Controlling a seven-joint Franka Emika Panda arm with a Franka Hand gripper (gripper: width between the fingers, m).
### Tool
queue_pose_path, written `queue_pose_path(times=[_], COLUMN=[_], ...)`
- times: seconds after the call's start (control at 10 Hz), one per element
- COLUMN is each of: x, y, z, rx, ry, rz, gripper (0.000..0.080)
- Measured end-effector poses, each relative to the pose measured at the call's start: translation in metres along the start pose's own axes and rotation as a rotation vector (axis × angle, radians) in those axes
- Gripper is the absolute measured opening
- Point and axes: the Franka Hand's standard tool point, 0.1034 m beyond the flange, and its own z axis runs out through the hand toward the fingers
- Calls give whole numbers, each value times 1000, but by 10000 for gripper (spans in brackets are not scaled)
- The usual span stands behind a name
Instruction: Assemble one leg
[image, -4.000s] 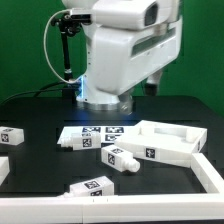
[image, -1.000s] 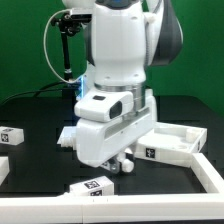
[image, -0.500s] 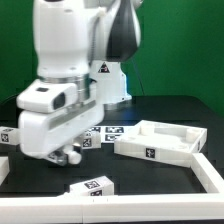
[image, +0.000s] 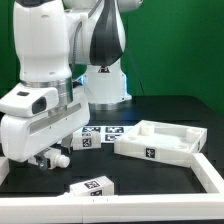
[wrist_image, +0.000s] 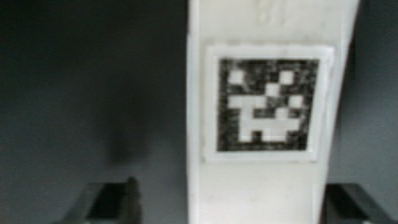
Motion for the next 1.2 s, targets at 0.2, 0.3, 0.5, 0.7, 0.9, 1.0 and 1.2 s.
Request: queue_pose_path(times=[0.2,0.3,0.5,0.7,0.9,1.0,1.2], x=[14,37,92,122,118,117,110], y=[5,18,22,26,26,25,31], z=[-7,-20,-40,-54,-52,-50,-39], rx=[12,-21,-34,-69,-64,-63,-129], ry=[-1,16,38,62,59,58,75], rz=[-24,-77,-113,-196,-190,-191,-384], gripper=[624,643,648,649,649,649,649])
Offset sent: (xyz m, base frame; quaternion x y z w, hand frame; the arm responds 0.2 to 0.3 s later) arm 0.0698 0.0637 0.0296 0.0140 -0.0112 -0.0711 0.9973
